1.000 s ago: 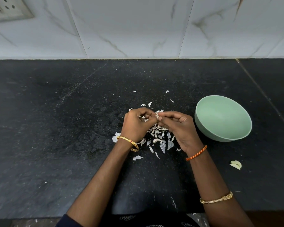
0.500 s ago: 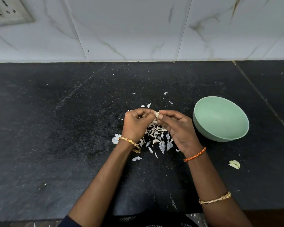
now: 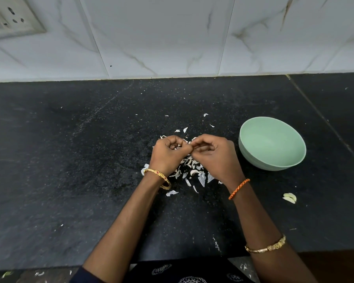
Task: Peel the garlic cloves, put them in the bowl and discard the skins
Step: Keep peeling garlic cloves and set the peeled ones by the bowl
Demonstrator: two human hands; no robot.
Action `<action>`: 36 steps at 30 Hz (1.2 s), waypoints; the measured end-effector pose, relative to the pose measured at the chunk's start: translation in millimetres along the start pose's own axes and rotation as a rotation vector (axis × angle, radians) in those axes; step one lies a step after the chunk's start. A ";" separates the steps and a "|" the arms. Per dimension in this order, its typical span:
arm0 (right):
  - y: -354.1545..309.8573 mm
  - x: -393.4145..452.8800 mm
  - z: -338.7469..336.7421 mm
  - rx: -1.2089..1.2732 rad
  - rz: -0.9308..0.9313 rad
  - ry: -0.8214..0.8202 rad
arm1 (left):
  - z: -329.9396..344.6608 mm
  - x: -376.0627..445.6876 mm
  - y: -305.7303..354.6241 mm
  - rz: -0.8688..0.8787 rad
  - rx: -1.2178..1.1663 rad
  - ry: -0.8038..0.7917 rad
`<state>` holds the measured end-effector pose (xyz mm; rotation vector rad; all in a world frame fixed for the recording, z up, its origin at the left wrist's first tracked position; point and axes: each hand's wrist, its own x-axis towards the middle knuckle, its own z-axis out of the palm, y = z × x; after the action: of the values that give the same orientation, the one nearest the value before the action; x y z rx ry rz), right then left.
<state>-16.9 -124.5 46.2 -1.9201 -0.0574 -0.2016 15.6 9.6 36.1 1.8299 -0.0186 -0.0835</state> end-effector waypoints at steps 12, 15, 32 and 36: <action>5.4 -7.3 -3.8 0.800 0.277 0.008 | -2.0 -4.0 -3.4 -0.136 -0.169 0.103; 5.5 -5.1 -6.7 0.898 0.328 -0.012 | -0.5 -5.2 -2.2 -0.034 -0.135 0.078; 20.7 11.8 -11.2 0.699 0.266 -0.006 | 0.1 4.7 1.9 0.056 -0.199 -0.106; 22.7 12.5 -12.0 0.606 0.245 0.015 | 2.6 8.7 -1.3 0.044 -0.196 -0.103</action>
<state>-2.8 -144.4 31.4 -1.3067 0.1163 -0.0248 24.0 6.9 33.8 1.6270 -0.1196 -0.1437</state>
